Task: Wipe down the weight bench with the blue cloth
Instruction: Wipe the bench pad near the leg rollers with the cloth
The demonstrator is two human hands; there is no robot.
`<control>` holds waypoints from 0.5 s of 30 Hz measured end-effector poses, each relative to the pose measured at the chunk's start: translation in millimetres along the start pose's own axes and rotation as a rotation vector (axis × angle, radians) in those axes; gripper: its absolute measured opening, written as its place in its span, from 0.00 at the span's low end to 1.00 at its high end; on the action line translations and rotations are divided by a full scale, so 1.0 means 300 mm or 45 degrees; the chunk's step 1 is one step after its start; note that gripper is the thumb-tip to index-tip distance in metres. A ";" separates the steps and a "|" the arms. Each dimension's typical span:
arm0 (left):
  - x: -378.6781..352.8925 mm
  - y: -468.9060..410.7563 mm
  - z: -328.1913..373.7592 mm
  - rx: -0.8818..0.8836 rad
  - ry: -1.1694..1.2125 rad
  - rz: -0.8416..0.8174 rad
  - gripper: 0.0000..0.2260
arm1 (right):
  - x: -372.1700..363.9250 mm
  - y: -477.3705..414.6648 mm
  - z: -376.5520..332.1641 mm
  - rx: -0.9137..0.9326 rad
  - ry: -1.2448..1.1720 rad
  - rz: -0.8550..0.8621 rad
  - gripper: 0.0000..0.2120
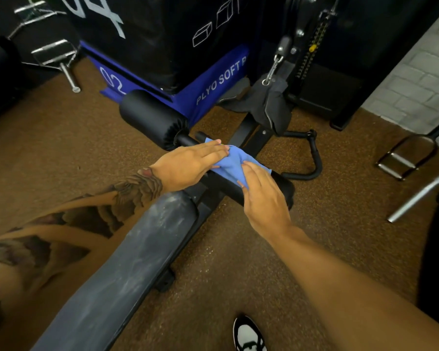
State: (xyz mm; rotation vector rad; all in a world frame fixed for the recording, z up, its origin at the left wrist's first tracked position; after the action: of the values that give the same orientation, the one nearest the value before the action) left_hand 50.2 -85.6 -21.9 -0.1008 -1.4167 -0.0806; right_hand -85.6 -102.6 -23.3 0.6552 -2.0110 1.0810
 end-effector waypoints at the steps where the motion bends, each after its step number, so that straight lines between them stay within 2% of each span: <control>1: 0.010 0.033 -0.025 0.020 -0.013 -0.002 0.22 | -0.014 -0.011 -0.036 0.023 -0.016 0.006 0.19; 9: -0.032 0.352 -0.240 0.131 -0.109 -0.030 0.22 | -0.288 -0.027 -0.285 0.128 -0.124 -0.069 0.19; 15: -0.224 0.435 -0.392 0.177 -0.116 -0.092 0.22 | -0.535 -0.007 -0.300 0.185 -0.137 -0.144 0.21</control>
State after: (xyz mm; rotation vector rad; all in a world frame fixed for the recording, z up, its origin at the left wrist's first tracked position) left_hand 170.6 29.7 -108.9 0.0622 -1.5131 -0.0377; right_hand 43.7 -13.0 -118.5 0.9097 -1.9721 1.1524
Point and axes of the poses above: each hand's wrist, its own y-axis away from the middle knuckle, its own x-axis out of the back of the hand, z = x × y, the point moved 9 cm from there along -y, towards the middle knuckle, and after that the axes turned 11 degrees about x, right-handed, at the moved point
